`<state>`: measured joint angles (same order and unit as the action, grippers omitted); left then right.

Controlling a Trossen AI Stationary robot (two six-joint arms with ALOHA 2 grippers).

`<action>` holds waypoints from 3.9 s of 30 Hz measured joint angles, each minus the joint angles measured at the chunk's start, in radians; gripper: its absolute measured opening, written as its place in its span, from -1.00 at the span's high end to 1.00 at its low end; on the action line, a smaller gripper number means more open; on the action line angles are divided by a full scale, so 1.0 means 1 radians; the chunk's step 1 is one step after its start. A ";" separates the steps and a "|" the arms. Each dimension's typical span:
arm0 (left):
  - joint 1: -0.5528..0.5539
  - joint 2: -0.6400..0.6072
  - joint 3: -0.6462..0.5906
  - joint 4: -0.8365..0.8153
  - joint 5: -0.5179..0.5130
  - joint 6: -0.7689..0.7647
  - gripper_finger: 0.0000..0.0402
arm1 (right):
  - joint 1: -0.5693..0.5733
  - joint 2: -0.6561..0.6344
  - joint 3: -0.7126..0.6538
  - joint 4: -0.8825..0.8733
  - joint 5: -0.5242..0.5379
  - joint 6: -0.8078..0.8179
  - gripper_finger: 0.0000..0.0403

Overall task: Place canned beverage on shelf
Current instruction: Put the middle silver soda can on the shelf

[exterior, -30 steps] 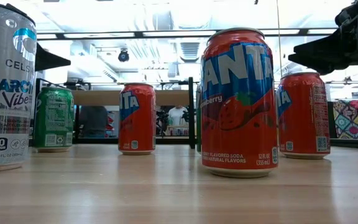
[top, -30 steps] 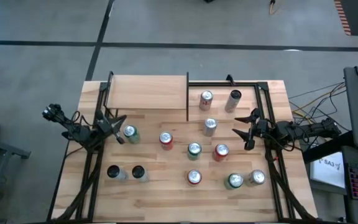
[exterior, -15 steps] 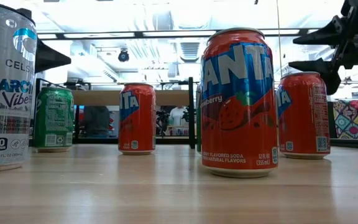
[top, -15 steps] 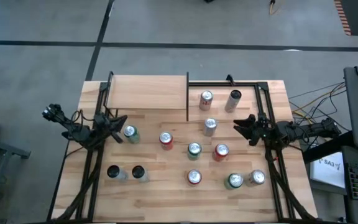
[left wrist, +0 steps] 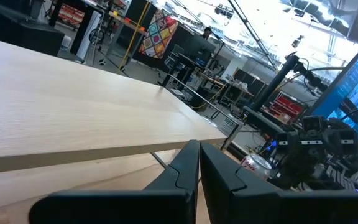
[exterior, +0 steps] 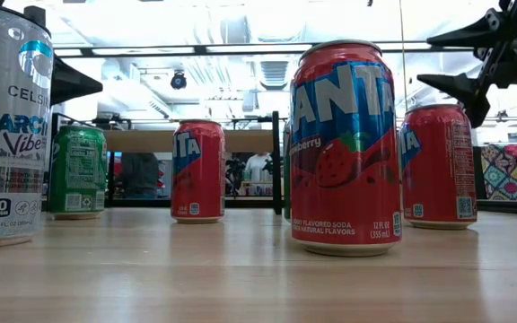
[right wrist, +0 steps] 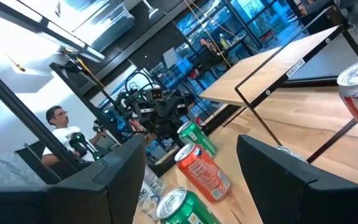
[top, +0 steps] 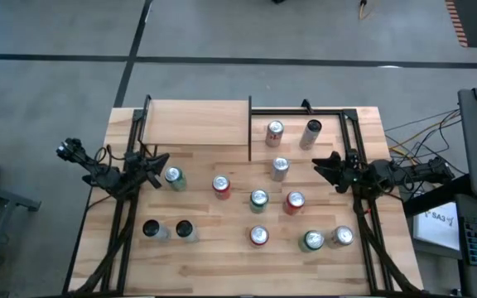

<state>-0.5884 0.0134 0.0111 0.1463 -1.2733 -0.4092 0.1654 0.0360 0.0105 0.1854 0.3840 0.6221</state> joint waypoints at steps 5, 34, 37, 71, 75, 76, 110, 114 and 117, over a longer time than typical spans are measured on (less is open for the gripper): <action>0.000 0.001 0.000 0.004 0.047 -0.002 1.00 | 0.000 0.000 0.001 0.016 0.000 -0.006 -0.19; 0.000 0.646 0.046 0.929 0.480 0.334 1.00 | 0.000 0.412 0.497 -0.389 0.013 -0.260 -0.19; 0.000 0.700 0.103 0.924 0.480 0.440 1.00 | 0.000 0.443 0.517 -0.398 -0.015 -0.270 -0.19; 0.002 0.956 0.187 0.795 0.446 0.496 1.00 | 0.000 0.835 0.546 -0.191 -0.043 -0.237 -0.19; 0.002 0.993 0.220 0.795 0.446 0.498 1.00 | 0.000 0.866 0.568 -0.174 -0.043 -0.287 -0.19; 0.002 1.001 0.228 0.795 0.446 0.507 1.00 | 0.000 0.871 0.577 -0.174 -0.043 -0.294 -0.19; 0.002 1.052 0.269 0.798 0.445 0.525 1.00 | 0.000 0.883 0.603 -0.187 -0.042 -0.372 -0.19; 0.002 1.052 0.269 0.799 0.445 0.527 1.00 | 0.000 0.883 0.603 -0.187 -0.043 -0.371 -0.19; 0.002 1.052 0.269 0.800 0.445 0.527 1.00 | 0.000 0.883 0.603 -0.187 -0.042 -0.371 -0.19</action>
<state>-0.5869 1.0657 0.2802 0.9459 -0.8288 0.1181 0.1650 0.9195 0.6140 -0.0021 0.3416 0.2512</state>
